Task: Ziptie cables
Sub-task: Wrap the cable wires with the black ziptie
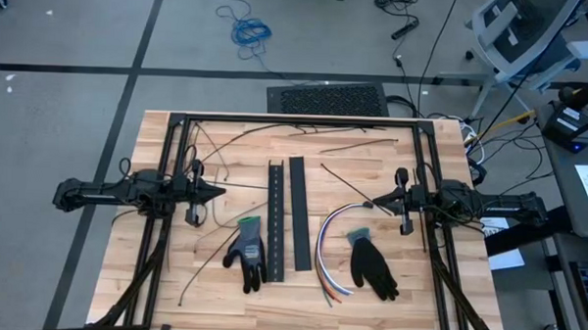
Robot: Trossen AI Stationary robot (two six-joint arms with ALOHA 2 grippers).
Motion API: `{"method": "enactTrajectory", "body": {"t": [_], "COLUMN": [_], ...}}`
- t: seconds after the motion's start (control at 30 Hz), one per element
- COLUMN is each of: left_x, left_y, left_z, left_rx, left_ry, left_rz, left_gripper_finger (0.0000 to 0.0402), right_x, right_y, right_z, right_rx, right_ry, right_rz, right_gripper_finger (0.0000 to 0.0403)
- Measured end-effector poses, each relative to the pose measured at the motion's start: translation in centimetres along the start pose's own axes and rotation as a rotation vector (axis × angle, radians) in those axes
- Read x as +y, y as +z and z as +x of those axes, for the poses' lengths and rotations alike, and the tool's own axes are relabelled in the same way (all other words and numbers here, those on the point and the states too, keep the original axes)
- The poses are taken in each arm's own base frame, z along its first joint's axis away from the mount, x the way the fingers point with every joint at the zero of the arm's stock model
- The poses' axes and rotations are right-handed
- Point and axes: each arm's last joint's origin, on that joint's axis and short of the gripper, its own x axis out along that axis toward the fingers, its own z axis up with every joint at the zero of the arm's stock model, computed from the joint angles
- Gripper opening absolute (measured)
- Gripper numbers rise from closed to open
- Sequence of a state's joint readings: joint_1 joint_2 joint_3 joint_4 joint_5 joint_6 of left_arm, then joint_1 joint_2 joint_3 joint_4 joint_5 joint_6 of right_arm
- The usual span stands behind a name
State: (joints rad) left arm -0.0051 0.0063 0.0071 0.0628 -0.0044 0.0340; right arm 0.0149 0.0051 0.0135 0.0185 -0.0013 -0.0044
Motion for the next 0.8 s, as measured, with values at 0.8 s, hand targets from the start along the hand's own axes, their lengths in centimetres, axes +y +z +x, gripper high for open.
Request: {"method": "enactTrajectory", "body": {"t": [0.8], "left_x": [0.0], "left_y": [0.01], "left_z": [0.0], "left_rx": [0.0], "left_ry": [0.0], "left_rz": [0.0], "left_gripper_finger": [0.0], "right_x": [0.0], "right_y": [0.14], "right_z": [0.0], "right_rx": [-0.015], "right_ry": [0.001], "right_rz": [0.075], "right_gripper_finger": [0.0]}}
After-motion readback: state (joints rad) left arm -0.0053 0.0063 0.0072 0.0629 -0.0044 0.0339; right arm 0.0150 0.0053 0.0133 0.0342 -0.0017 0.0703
